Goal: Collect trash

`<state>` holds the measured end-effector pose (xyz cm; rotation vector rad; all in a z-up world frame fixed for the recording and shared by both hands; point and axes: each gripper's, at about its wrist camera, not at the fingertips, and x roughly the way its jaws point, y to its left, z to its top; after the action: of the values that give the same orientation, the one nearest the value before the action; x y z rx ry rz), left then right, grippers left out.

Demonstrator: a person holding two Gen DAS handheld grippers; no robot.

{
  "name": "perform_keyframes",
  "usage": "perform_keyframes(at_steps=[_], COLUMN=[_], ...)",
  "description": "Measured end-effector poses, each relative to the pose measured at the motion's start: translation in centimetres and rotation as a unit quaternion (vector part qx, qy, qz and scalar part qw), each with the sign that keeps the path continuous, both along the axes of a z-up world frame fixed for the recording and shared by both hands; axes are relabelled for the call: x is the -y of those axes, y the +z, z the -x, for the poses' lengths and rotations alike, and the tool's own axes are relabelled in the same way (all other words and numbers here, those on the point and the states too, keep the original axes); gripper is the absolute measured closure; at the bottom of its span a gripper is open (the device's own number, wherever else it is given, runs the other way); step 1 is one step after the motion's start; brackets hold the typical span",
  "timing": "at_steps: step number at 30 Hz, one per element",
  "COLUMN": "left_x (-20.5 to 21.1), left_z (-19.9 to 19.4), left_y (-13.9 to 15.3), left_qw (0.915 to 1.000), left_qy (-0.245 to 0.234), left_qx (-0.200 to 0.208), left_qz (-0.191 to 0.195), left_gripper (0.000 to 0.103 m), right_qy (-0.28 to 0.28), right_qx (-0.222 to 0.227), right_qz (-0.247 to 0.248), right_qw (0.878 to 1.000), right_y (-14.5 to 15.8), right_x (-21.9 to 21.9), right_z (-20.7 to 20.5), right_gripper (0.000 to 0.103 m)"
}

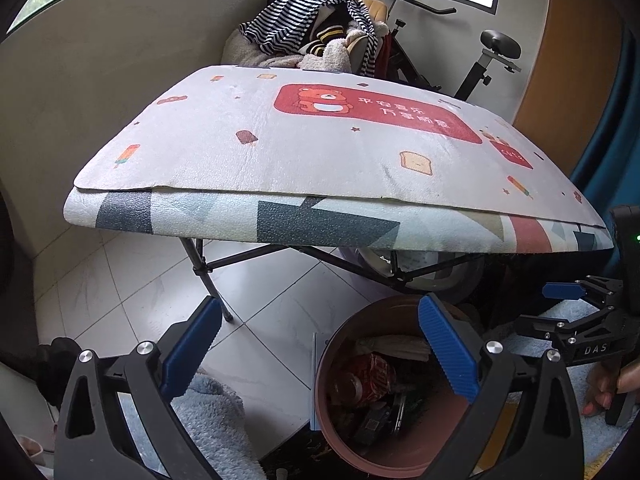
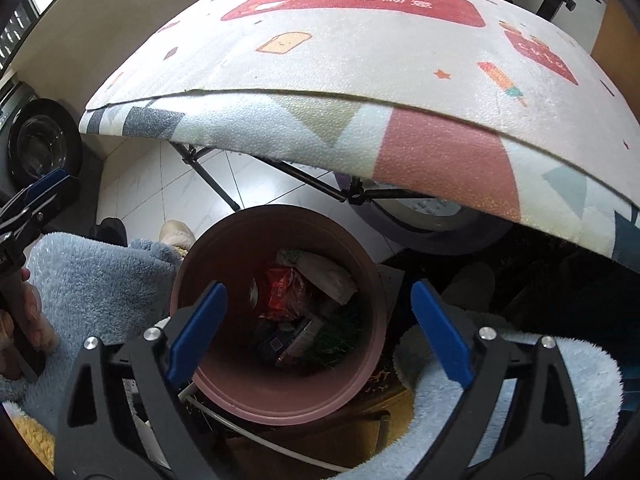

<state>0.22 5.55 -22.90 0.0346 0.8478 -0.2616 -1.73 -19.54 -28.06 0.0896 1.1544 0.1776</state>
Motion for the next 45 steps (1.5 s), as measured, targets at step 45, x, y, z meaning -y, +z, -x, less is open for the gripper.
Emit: perform_keyframes(at_steps=[45], left_x=[1.8], left_z=[-3.5], left_y=[21.2], left_qw=[0.9760], left_qy=[0.098], left_qx=[0.194], left_qz=[-0.019], left_gripper=[0.006], right_qy=[-0.091], right_qx=[0.293], right_qz=[0.053], right_qw=[0.950], right_y=[25.9], right_x=[5.4], right_z=[-2.7], right_gripper=[0.006])
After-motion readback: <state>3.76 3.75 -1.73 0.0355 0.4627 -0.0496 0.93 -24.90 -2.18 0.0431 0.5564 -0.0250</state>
